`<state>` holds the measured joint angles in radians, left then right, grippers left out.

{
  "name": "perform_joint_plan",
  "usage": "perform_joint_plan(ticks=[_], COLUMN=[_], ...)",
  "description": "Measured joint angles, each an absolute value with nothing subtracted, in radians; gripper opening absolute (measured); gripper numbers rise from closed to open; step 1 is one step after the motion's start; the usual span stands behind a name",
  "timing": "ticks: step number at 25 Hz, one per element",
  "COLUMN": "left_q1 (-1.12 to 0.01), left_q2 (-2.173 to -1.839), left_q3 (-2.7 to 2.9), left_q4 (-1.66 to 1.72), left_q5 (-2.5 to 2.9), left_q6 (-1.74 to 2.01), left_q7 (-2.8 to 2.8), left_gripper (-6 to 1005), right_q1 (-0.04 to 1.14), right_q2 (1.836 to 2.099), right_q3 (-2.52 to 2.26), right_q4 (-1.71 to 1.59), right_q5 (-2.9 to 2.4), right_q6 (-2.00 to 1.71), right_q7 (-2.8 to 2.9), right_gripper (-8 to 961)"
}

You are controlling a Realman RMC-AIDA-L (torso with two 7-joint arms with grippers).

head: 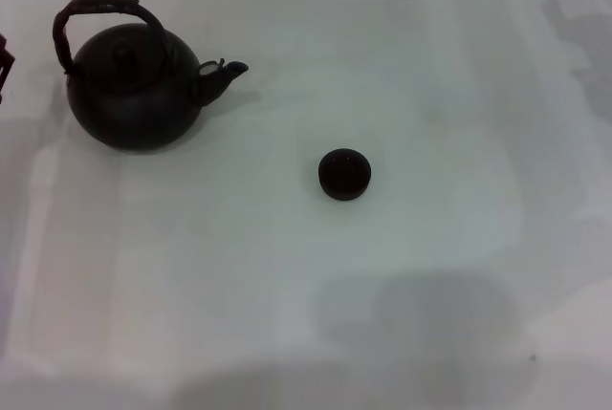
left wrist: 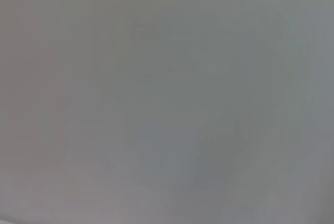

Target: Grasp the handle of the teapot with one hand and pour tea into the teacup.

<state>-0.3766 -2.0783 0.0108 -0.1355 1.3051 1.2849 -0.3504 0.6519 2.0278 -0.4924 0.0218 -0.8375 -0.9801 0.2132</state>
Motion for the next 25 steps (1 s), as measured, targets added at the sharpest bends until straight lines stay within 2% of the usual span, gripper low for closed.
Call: perform_joint_plan(ticks=[25], left_q1=[-0.421], left_q2=[-2.08], left_q3=[0.011], left_q4=[-0.111], left_q5=[1.279], left_q6=[1.15], left_q7=[-0.344], left_gripper=[887], right_q1=[0.679], right_q2=[2.028], right_q3=[-0.492], right_q4=[0.067], right_q5=[-0.814], right_q6=[-0.959], right_q7=[0.213], right_gripper=[827])
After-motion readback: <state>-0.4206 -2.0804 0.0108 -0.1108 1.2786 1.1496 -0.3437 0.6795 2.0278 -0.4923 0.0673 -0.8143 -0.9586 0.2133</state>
